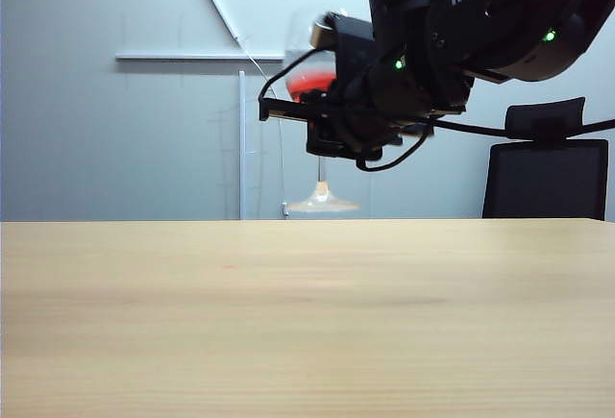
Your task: Gently pick up the goblet, rotate it counterclockwise for two full turns (viewing from above), and then place it back on the table.
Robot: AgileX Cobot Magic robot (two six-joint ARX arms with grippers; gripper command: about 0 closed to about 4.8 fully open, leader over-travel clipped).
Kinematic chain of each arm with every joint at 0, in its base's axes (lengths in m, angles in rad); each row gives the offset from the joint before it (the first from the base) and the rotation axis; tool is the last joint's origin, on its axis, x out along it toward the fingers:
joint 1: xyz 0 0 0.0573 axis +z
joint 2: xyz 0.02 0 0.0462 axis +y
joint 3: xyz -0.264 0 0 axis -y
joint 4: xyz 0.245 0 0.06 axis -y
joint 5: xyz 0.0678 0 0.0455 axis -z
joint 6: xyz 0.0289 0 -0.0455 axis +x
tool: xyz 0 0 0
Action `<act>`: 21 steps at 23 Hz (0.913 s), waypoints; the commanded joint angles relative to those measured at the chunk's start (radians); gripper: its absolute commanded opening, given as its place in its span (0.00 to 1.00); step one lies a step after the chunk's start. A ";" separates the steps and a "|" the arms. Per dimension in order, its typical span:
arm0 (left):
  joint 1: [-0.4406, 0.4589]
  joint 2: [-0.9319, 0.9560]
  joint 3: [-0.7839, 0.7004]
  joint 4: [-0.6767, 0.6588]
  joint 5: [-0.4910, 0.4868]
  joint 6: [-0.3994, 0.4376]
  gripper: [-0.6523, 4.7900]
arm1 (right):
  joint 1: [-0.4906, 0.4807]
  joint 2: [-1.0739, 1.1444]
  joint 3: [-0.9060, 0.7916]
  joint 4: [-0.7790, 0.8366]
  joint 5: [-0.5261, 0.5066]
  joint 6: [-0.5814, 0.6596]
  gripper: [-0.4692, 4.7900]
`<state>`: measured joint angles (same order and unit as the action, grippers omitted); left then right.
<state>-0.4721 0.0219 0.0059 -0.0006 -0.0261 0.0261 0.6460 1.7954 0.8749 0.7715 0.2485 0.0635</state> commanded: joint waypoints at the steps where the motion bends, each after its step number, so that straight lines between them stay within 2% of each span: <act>1: 0.000 -0.006 0.003 0.009 0.004 0.000 0.11 | 0.002 -0.011 0.007 0.098 -0.021 -0.115 0.08; 4: 0.000 -0.009 0.003 0.008 0.004 0.000 0.11 | 0.002 -0.010 0.005 0.101 -0.043 -0.127 0.08; 10: 0.002 -0.016 0.003 0.008 0.004 0.000 0.11 | 0.014 0.040 -0.051 0.243 -0.071 -0.125 0.08; 21: 0.007 -0.016 0.003 0.008 0.004 0.000 0.11 | 0.015 0.145 -0.050 0.311 -0.094 -0.090 0.08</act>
<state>-0.4648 0.0055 0.0059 -0.0006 -0.0261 0.0261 0.6582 1.9404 0.8165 1.0229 0.1627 -0.0437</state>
